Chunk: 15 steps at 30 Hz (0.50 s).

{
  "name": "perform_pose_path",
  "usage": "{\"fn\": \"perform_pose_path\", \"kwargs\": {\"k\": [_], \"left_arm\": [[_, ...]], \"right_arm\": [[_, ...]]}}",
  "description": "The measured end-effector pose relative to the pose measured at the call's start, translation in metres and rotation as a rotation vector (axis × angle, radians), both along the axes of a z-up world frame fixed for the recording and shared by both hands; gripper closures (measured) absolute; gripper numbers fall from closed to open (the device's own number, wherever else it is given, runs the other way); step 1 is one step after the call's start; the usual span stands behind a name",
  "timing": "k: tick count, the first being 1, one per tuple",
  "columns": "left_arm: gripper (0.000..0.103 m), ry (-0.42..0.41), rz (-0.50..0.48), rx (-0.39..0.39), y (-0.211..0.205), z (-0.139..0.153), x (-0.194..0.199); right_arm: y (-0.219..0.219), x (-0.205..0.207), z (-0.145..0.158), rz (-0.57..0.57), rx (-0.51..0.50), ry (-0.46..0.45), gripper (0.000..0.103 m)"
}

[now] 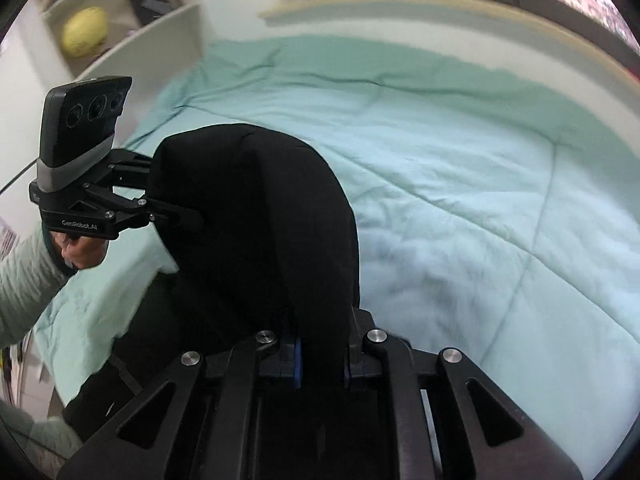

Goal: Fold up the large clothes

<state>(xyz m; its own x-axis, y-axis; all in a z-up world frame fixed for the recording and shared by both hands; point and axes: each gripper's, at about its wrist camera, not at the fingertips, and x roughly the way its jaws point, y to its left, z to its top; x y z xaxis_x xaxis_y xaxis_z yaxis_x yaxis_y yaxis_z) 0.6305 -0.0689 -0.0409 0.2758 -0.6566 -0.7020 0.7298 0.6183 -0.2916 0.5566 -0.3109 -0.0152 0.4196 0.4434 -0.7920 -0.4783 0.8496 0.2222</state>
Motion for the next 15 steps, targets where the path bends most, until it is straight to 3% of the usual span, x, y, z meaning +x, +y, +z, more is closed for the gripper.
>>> {"fn": "perform_pose_path", "kwargs": {"k": [6, 11, 15], "left_arm": [[0.085, -0.038, 0.012, 0.019, 0.004, 0.022, -0.122], [0.085, 0.121, 0.055, 0.03, 0.01, -0.02, -0.193], [0.083, 0.234, 0.087, 0.117, 0.005, -0.077, -0.235]], "right_arm": [[0.029, -0.124, 0.025, -0.011, -0.08, -0.055, 0.086], [0.051, -0.206, -0.011, -0.059, -0.125, 0.014, 0.086], [0.061, -0.247, -0.057, -0.059, -0.169, 0.133, 0.086]]}}
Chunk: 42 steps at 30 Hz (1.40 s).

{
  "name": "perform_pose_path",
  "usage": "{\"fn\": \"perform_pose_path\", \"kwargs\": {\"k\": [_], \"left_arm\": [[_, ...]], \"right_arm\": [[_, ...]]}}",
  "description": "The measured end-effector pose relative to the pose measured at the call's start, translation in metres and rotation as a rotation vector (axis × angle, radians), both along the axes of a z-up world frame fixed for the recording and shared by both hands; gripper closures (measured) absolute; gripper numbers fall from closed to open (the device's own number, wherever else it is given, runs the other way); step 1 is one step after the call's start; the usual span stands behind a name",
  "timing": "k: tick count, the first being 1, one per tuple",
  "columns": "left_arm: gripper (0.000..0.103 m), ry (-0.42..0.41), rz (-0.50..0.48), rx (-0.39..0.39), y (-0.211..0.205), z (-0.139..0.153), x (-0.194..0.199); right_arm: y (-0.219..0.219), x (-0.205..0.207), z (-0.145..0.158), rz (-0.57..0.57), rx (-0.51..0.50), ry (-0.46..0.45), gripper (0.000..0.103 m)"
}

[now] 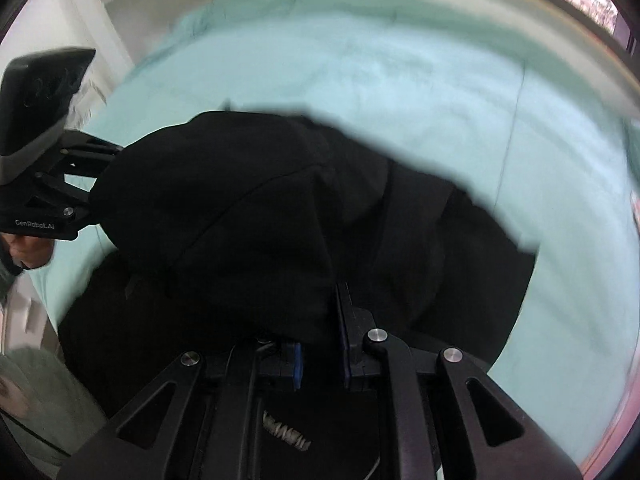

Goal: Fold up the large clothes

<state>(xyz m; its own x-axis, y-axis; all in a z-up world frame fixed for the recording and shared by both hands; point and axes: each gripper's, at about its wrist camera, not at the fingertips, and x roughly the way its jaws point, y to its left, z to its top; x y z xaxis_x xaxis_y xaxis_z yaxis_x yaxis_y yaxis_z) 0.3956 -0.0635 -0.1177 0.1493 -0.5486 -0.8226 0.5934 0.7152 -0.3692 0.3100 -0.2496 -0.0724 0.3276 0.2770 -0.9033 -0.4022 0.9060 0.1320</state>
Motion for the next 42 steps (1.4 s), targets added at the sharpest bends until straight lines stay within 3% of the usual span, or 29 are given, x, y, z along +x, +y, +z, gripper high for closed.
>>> {"fn": "perform_pose_path", "kwargs": {"k": [2, 4, 8, 12, 15, 17, 19, 21, 25, 28, 30, 32, 35, 39, 42], "left_arm": [[0.083, 0.049, 0.021, 0.046, 0.001, -0.017, -0.014], [0.083, 0.023, 0.027, 0.07, 0.004, -0.016, -0.029], [0.083, 0.017, 0.015, 0.072, 0.018, 0.002, -0.045], [0.082, 0.026, -0.005, -0.008, 0.04, 0.032, -0.062], [0.082, 0.002, 0.027, -0.062, 0.048, 0.053, -0.067], [0.082, -0.006, 0.061, -0.117, 0.048, 0.063, -0.065], [0.082, 0.019, 0.101, -0.165, 0.045, 0.063, -0.057], [0.082, 0.043, 0.133, -0.179, 0.039, 0.057, -0.052], [0.082, 0.093, 0.195, -0.132, 0.025, 0.037, -0.045], [0.082, 0.14, 0.246, -0.082, 0.013, 0.013, -0.037], [0.082, 0.162, 0.282, -0.062, 0.008, -0.005, -0.032], [0.082, 0.198, 0.311, -0.078, 0.009, -0.017, -0.028], [0.082, 0.232, 0.348, -0.124, 0.01, -0.02, -0.03], [0.082, 0.09, 0.283, -0.1, -0.005, 0.01, -0.051], [0.079, 0.069, 0.307, -0.123, -0.003, 0.015, -0.056]], "right_arm": [[0.002, -0.017, -0.023, -0.011, 0.01, 0.079, 0.083], [-0.004, -0.032, -0.035, -0.023, 0.027, 0.156, 0.079], [-0.018, -0.063, -0.029, -0.059, 0.025, 0.181, 0.074], [-0.037, -0.07, 0.001, -0.114, 0.088, 0.149, 0.072], [-0.031, -0.053, 0.038, -0.137, 0.174, 0.094, 0.071], [-0.031, -0.039, 0.054, -0.15, 0.226, 0.066, 0.066], [-0.015, -0.021, 0.065, -0.181, 0.255, 0.039, 0.052], [-0.003, -0.005, 0.067, -0.205, 0.28, 0.021, 0.051], [0.035, 0.018, 0.015, -0.232, 0.213, 0.092, 0.051], [0.049, 0.018, -0.053, -0.21, 0.123, 0.188, 0.051], [0.044, 0.016, -0.087, -0.258, 0.199, 0.251, 0.051], [0.032, 0.013, -0.1, -0.309, 0.278, 0.249, 0.052], [0.021, 0.007, -0.083, -0.349, 0.316, 0.252, 0.052], [0.006, -0.019, -0.037, -0.324, 0.373, 0.178, 0.05], [0.008, -0.029, -0.015, -0.306, 0.298, 0.092, 0.049]]}}
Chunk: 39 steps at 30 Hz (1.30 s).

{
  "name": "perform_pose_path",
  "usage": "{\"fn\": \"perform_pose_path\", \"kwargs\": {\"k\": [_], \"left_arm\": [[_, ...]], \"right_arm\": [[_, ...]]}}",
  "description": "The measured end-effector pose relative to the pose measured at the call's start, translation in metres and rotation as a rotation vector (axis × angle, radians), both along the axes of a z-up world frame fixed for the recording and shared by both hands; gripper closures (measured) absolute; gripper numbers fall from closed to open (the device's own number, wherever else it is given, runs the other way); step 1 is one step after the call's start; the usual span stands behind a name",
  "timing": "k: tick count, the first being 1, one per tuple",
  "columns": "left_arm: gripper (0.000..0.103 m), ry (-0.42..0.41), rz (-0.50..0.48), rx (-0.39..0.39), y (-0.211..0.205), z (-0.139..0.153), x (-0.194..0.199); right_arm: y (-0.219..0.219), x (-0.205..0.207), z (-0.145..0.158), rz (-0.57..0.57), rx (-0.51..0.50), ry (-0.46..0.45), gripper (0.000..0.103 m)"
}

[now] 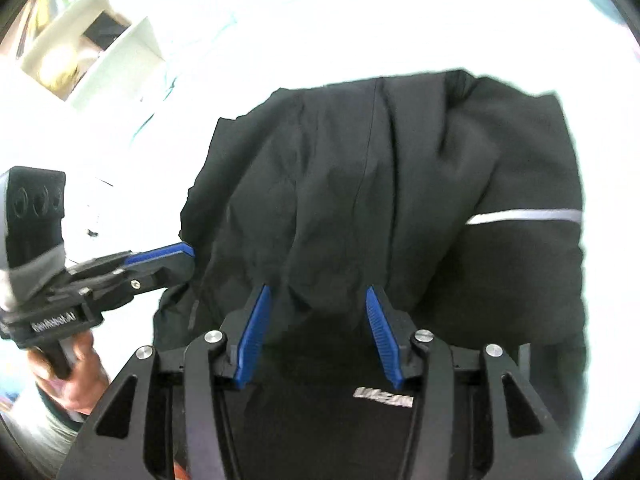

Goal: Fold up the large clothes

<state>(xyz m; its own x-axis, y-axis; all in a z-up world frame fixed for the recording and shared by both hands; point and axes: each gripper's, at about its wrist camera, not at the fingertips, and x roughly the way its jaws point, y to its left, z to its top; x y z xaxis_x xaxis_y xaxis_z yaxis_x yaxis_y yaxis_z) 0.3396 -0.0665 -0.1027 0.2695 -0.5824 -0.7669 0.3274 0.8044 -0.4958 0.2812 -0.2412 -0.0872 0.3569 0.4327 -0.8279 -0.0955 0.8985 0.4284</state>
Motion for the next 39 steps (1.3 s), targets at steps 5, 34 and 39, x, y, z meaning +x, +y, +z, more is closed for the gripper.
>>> {"fn": "perform_pose_path", "kwargs": {"k": [5, 34, 39], "left_arm": [[0.078, 0.123, 0.096, 0.129, 0.01, -0.067, 0.02], [0.059, 0.423, 0.364, 0.003, 0.247, -0.065, -0.14], [0.056, 0.523, 0.337, 0.04, 0.251, -0.093, -0.171]], "right_arm": [[0.039, 0.013, -0.04, 0.106, -0.234, 0.022, 0.049], [-0.112, -0.136, -0.033, -0.2, -0.169, 0.286, 0.044], [-0.141, -0.167, -0.039, -0.265, -0.166, 0.341, 0.044]]}}
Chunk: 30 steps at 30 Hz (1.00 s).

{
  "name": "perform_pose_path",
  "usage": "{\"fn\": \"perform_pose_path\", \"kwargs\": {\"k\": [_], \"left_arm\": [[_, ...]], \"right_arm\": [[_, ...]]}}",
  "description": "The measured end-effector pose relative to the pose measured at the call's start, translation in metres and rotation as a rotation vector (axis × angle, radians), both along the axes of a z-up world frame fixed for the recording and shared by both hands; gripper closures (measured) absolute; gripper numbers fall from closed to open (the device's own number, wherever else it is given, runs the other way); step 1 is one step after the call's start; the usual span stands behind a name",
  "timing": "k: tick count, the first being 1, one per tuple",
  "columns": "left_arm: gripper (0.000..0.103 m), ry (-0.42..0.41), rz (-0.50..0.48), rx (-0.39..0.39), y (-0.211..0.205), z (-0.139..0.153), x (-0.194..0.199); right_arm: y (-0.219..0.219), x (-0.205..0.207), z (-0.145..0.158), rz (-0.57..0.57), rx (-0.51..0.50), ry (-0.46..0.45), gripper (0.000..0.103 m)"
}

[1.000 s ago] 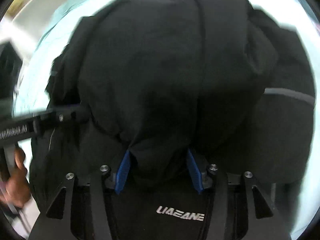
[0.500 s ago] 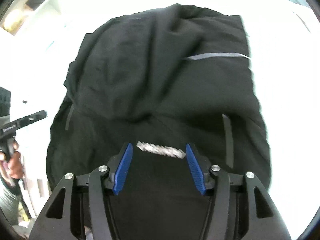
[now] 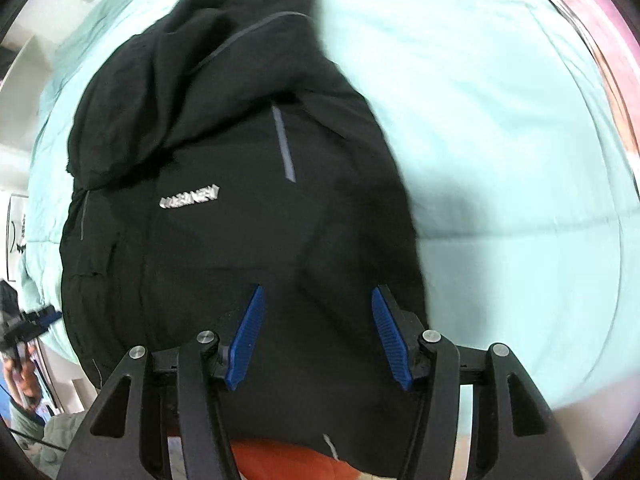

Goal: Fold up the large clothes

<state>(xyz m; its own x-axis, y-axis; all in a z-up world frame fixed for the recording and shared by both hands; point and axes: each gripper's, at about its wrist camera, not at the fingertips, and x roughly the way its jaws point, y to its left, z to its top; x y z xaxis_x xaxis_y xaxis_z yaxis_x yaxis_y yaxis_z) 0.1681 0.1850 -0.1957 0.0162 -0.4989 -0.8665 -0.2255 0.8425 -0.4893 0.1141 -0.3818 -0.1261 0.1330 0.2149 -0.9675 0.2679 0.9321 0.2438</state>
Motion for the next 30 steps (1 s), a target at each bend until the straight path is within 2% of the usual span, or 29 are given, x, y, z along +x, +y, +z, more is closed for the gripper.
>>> {"fn": "perform_pose_path", "kwargs": {"k": [2, 7, 11, 12, 15, 17, 18, 20, 23, 27, 30], "left_arm": [[0.056, 0.013, 0.0, 0.006, 0.001, -0.007, -0.011], [0.056, 0.051, -0.01, -0.047, 0.001, -0.029, -0.025], [0.056, 0.048, -0.018, -0.069, -0.004, -0.04, -0.027], [0.056, 0.03, -0.013, -0.121, -0.006, -0.037, -0.026], [0.056, -0.08, -0.046, -0.379, -0.022, -0.005, -0.026], [0.056, -0.133, -0.111, -0.416, -0.034, 0.012, -0.023], [0.056, -0.134, -0.125, -0.425, -0.038, 0.013, -0.02], [0.056, -0.097, -0.13, -0.395, -0.041, 0.001, -0.013], [0.056, -0.008, -0.158, -0.275, -0.051, -0.026, -0.014], [0.056, 0.005, -0.185, -0.207, -0.067, -0.03, -0.018], [0.056, 0.0, -0.196, -0.166, -0.071, -0.025, -0.015]], "right_arm": [[-0.005, -0.012, -0.005, -0.001, 0.005, 0.022, 0.044], [-0.018, -0.043, -0.014, 0.014, -0.01, 0.081, 0.044], [-0.027, -0.062, -0.029, -0.007, 0.015, 0.115, 0.044], [-0.029, -0.066, -0.034, -0.019, 0.031, 0.125, 0.044], [-0.031, -0.075, -0.039, -0.039, 0.088, 0.123, 0.044], [-0.029, -0.081, -0.035, -0.031, 0.103, 0.099, 0.044], [-0.03, -0.083, -0.035, -0.029, 0.103, 0.096, 0.044], [-0.03, -0.086, -0.036, -0.041, 0.12, 0.095, 0.043], [-0.033, -0.091, -0.039, -0.058, 0.137, 0.099, 0.043], [-0.033, -0.1, -0.044, -0.073, 0.141, 0.103, 0.043], [-0.036, -0.105, -0.052, -0.103, 0.143, 0.1, 0.036]]}}
